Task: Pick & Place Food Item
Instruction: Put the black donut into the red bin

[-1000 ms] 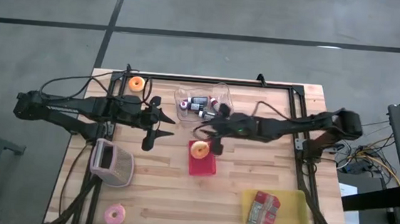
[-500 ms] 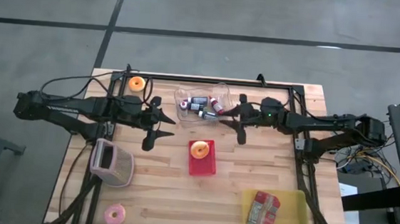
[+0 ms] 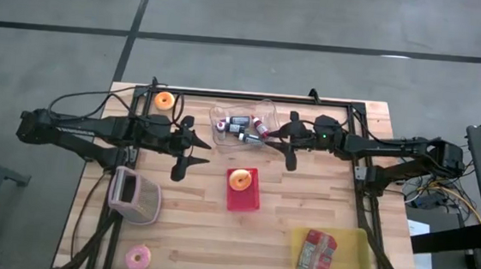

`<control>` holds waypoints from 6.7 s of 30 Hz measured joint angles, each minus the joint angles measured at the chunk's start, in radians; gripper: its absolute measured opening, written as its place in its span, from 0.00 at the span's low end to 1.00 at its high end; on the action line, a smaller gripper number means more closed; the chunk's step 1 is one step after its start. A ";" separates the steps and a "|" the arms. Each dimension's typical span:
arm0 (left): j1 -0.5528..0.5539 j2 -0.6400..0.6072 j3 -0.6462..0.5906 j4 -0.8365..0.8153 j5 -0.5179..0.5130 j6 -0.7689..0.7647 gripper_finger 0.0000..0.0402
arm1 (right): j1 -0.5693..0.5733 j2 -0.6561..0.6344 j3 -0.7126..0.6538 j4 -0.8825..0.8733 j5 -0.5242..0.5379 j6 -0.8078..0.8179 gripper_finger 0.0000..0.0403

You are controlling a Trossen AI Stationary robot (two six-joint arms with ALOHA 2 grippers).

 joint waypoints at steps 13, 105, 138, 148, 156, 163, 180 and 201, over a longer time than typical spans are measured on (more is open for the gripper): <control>0.000 0.000 0.000 0.000 0.000 0.000 0.50 | 0.000 0.000 0.000 -0.007 0.000 0.000 0.32; 1.061 0.747 0.381 -0.649 -0.058 -0.700 0.50 | 0.000 0.001 0.000 -0.007 0.008 0.000 0.32; 1.157 0.857 0.380 -0.574 -0.047 -0.616 0.50 | 0.000 0.001 0.001 -0.007 0.008 0.000 0.32; 1.162 0.857 0.380 -0.575 -0.036 -0.613 0.49 | 0.000 0.001 0.001 -0.007 0.008 0.000 0.32; 1.162 0.857 0.378 -0.576 -0.038 -0.606 0.32 | 0.000 0.001 0.001 -0.007 0.008 0.000 0.32; 1.162 0.857 0.378 -0.575 -0.039 -0.610 0.20 | 0.000 0.001 0.001 -0.007 0.008 -0.001 0.32; 1.162 0.857 0.380 -0.564 0.002 -0.600 0.18 | 0.000 0.001 0.001 -0.007 0.008 -0.002 0.32; 1.162 0.854 0.380 -0.550 0.013 -0.605 0.63 | 0.000 0.001 0.001 -0.007 0.008 -0.003 0.32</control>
